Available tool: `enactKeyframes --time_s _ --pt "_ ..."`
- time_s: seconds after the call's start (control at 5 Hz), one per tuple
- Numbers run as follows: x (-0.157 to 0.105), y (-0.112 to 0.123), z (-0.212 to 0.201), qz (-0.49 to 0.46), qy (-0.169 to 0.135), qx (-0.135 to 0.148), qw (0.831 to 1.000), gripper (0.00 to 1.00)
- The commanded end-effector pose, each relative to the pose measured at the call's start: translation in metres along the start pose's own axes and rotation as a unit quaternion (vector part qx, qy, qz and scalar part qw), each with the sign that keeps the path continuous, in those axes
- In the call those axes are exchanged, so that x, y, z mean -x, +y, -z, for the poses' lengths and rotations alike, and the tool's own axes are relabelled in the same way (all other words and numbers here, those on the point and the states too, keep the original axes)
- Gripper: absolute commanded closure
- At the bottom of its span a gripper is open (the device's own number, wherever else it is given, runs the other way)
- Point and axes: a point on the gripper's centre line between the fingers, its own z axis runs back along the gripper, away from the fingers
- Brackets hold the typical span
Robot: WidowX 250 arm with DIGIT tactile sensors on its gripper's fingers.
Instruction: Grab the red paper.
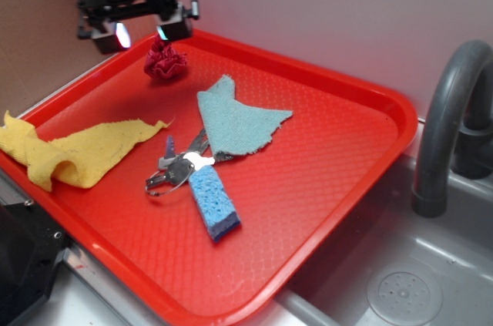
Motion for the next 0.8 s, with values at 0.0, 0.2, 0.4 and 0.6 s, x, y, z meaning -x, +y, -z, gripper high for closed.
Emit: enactKeyframes --time_s 0.0,0.2,0.4,0.6 --pt "-0.039 -0.003 0.027 -0.022 -0.037 -0.029 0.999 0.00" --pt "-0.033 -0.001 0.039 -0.011 -0.038 -0.041 0.998 0.79" --pt "-0.026 -0.005 0.028 0.013 -0.044 -0.031 0.998 1.00" --pt "-0.007 -0.021 -0.019 0.067 -0.042 0.002 0.997 1.00"
